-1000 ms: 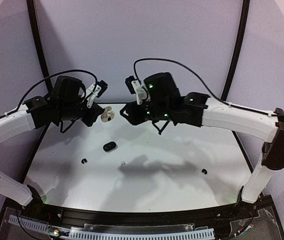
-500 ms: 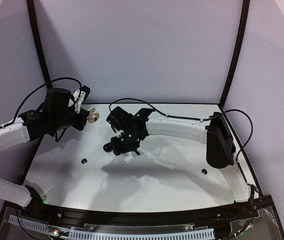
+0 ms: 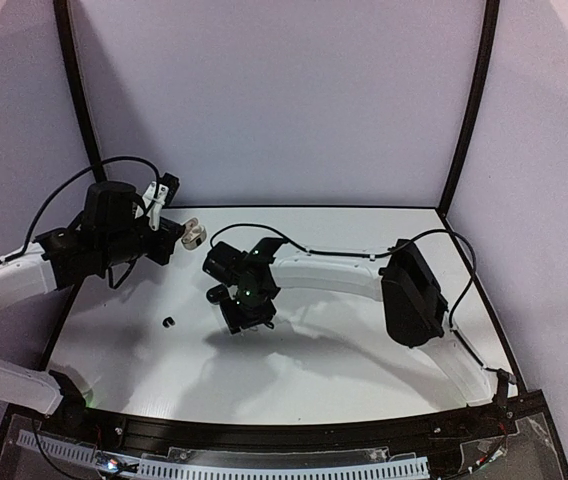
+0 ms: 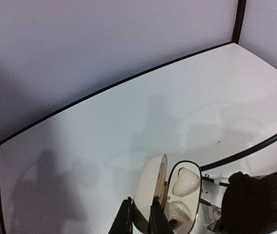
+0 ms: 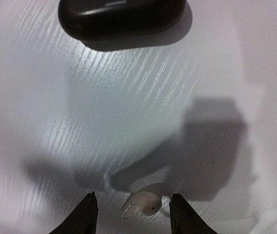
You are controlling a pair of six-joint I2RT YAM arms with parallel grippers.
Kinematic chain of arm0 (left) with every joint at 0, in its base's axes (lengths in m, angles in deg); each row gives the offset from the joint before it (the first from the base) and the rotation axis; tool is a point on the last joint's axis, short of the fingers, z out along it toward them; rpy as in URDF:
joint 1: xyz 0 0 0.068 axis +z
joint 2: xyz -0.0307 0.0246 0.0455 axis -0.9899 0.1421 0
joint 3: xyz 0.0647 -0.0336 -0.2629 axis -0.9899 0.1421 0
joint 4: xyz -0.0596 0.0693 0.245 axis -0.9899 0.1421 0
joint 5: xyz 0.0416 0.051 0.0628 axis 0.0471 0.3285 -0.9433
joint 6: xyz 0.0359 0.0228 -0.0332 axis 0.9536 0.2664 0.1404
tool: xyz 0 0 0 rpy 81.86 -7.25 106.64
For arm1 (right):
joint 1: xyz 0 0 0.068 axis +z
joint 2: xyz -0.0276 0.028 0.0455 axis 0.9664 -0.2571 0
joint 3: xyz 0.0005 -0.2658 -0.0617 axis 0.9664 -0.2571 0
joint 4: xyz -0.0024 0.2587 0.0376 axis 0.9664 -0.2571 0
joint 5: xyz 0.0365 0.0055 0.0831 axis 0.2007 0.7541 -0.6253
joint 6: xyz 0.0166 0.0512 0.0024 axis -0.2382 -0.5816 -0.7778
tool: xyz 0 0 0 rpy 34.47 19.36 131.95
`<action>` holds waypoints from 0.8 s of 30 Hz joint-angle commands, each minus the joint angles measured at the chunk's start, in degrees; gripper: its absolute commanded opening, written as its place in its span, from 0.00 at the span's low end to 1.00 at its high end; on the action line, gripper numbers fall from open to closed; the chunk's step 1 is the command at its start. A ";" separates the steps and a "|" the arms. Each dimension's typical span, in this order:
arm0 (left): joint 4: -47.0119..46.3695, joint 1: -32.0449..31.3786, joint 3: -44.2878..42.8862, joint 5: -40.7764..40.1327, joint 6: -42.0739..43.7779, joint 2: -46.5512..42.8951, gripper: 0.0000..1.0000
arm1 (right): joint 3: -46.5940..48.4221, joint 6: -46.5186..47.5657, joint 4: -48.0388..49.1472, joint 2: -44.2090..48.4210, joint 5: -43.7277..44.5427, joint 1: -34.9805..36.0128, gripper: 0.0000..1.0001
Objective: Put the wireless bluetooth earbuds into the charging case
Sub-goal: Pick up the left earbud from the center of the board.
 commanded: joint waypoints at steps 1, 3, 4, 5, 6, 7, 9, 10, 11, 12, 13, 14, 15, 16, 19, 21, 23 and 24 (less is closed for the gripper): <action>-1.20 0.28 0.95 1.96 -1.74 -1.74 0.01 | -0.38 1.82 -3.09 -2.25 2.19 1.11 0.48; -1.01 0.28 0.63 2.46 -2.01 -1.79 0.01 | -0.41 1.98 -4.32 -2.73 3.41 1.12 0.46; -0.98 0.28 0.63 2.46 -2.08 -1.79 0.01 | -0.47 2.10 -4.56 -2.77 3.68 1.14 0.46; -0.85 0.28 0.54 2.76 -2.07 -1.79 0.01 | -0.73 2.41 -4.89 -2.79 4.16 1.14 0.45; -0.80 0.28 0.49 2.86 -2.11 -1.73 0.01 | -1.33 2.36 -5.26 -2.50 4.61 1.13 0.44; -0.79 0.28 0.43 2.92 -2.13 -1.67 0.01 | -2.09 2.27 -5.44 -2.05 5.00 1.12 0.44; -0.92 0.28 0.35 3.03 -2.08 -1.58 0.01 | -4.74 1.80 -5.59 -0.59 5.83 1.15 0.43; -0.91 0.29 0.29 3.06 -2.00 -1.48 0.01 | -7.57 1.47 -5.24 0.90 6.46 1.13 0.43; -0.89 0.33 0.24 3.11 -2.03 -1.46 0.01 | -8.72 1.49 -4.86 1.63 6.49 1.15 0.43; -0.83 0.31 0.13 3.22 -2.12 -1.40 0.01 | -10.51 1.93 -3.98 2.77 6.51 1.15 0.43; -0.86 0.30 0.04 3.35 -2.05 -1.33 0.01 | -11.27 2.31 -3.71 3.37 6.69 1.11 0.44; -0.82 0.33 -0.05 3.45 -2.10 -1.17 0.01 | -11.61 2.77 -3.84 3.79 6.77 1.15 0.44; -0.80 0.29 -0.11 3.48 -2.07 -1.11 0.01 | -11.70 3.60 -3.69 4.24 6.75 1.13 0.44; -0.79 0.29 -0.14 3.59 -2.07 -1.06 0.01 | -11.71 4.60 -3.39 4.42 6.78 1.15 0.44; -0.78 0.28 -0.25 3.84 -1.96 -0.90 0.01 | -11.48 9.09 0.17 6.09 4.96 1.26 0.47; -0.76 0.28 -0.27 3.81 -1.79 -0.91 0.01 | -11.80 11.82 3.20 7.64 3.54 1.30 0.48; -0.73 0.32 -0.33 3.66 -1.46 -0.99 0.01 | -11.66 13.65 5.60 8.77 3.51 0.99 0.50; -0.75 0.29 -0.29 3.59 -1.34 -1.06 0.01 | -11.06 13.91 5.73 8.77 3.07 0.67 0.51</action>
